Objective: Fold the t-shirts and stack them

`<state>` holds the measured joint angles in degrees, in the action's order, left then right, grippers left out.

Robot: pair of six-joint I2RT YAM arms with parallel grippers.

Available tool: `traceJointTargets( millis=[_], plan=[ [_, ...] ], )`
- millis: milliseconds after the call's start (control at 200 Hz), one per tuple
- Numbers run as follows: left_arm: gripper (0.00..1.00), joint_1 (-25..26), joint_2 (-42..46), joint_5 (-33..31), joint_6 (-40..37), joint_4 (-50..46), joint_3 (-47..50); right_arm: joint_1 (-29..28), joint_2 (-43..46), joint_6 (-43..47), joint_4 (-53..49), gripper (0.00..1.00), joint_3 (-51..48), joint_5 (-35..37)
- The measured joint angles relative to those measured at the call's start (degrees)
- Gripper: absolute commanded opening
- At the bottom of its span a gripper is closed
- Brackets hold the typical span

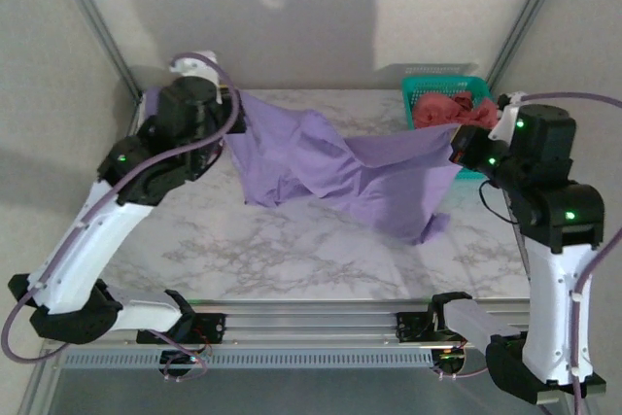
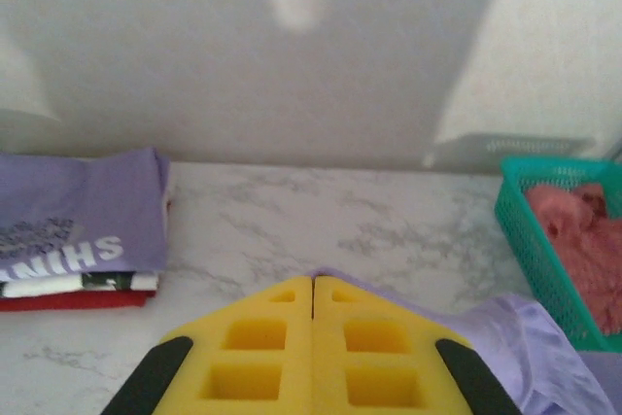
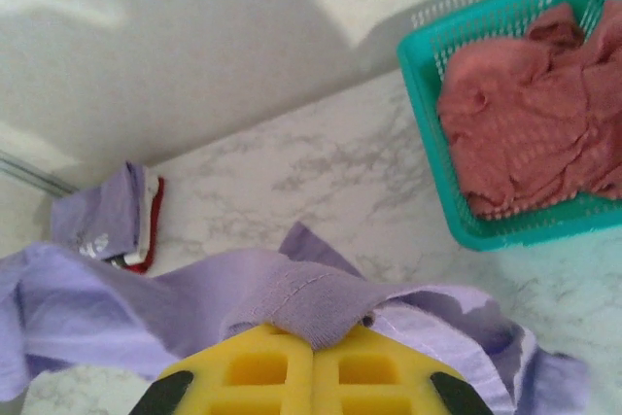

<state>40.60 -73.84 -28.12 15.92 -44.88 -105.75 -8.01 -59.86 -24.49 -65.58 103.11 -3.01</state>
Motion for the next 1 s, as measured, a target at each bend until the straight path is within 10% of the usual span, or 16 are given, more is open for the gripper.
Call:
traceJointTargets(
  millis=[1001],
  plan=[
    [0.0, -0.4, 18.7, 5.1, -4.1, 4.6, -11.8, 0.0, 8.5, 0.7, -0.8, 0.0, 15.0, -7.6]
  ],
)
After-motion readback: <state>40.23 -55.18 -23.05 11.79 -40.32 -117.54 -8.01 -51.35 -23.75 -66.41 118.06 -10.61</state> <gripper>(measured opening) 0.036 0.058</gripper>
